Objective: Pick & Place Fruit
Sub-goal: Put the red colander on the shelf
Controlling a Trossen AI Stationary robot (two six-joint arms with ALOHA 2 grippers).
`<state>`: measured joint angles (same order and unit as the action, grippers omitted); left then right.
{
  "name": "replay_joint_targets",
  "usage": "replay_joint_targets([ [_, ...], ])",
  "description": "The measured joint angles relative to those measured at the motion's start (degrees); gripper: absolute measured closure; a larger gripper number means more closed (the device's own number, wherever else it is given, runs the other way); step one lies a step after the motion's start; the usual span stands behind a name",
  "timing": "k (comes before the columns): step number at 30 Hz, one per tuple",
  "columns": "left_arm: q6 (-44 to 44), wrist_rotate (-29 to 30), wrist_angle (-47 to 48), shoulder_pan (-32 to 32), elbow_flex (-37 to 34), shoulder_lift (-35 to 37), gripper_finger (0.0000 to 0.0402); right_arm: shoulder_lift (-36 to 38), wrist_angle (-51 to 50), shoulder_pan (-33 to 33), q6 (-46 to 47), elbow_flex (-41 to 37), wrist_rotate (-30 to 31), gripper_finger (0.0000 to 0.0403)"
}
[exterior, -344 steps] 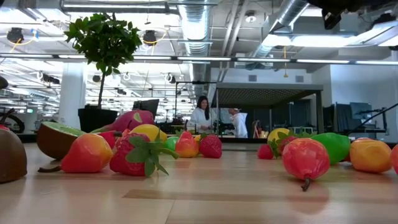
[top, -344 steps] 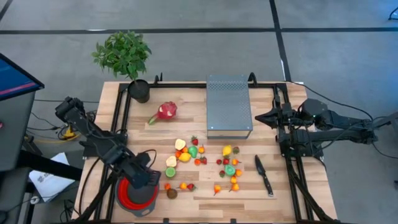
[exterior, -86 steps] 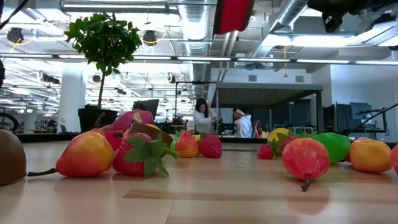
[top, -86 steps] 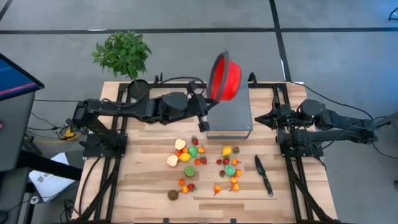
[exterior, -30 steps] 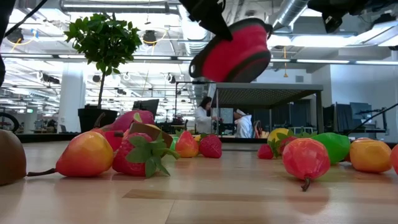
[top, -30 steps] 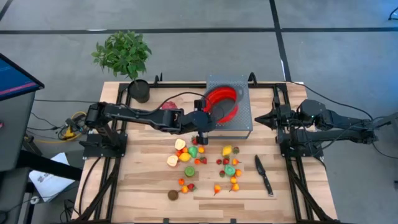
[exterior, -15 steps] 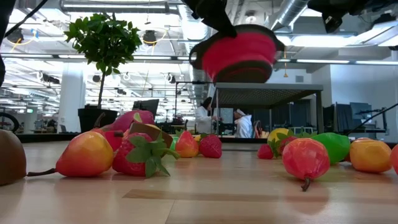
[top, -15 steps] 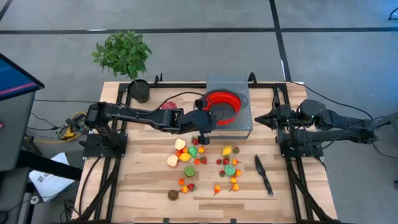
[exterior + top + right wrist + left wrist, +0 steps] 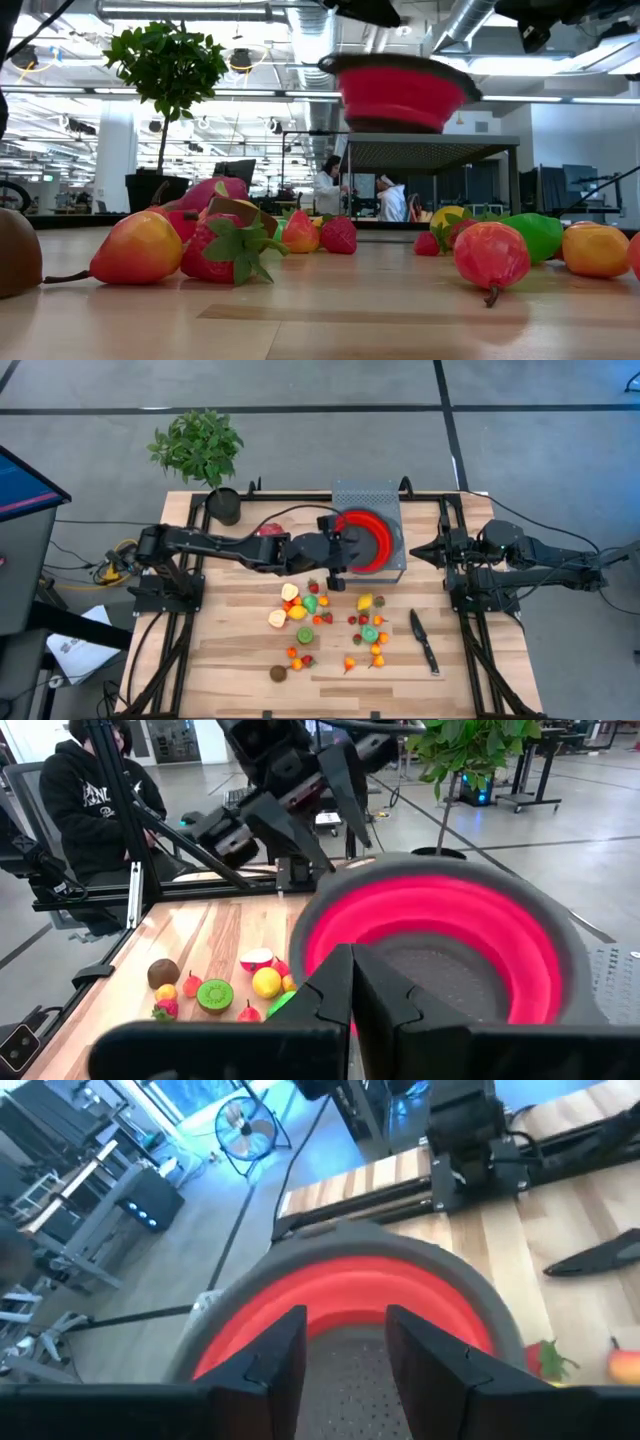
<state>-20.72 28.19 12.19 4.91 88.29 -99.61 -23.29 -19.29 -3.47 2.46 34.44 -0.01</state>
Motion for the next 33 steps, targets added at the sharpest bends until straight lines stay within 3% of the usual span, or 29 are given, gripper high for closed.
replay_joint_targets([
  [7, 0.8, 0.0, -0.8, 2.6, 0.0, 5.4, 0.0273, 0.0, -0.2, 0.0, 0.0, 0.0, 0.0, 0.0403],
  [17, 14.0, 0.0, -0.5, 6.0, 0.1, 15.9, 0.0279, 0.0, -0.2, 0.0, 0.0, 0.0, 0.0, 0.0403],
  [21, 13.9, 0.0, 2.0, 7.3, 0.1, 18.5, 0.0313, 0.0, -0.2, 0.0, 0.0, 0.0, 0.0, 0.0403],
  [26, 15.6, -0.2, 3.9, 7.6, 0.1, 19.7, 0.0389, 0.0, -0.2, 0.0, 0.0, 0.0, 0.0, 0.0403],
  [33, 18.7, -4.5, 4.0, 7.0, -2.8, 19.9, 0.04, 0.0, -0.2, 0.0, 0.0, 0.0, 0.0, 0.0403],
])
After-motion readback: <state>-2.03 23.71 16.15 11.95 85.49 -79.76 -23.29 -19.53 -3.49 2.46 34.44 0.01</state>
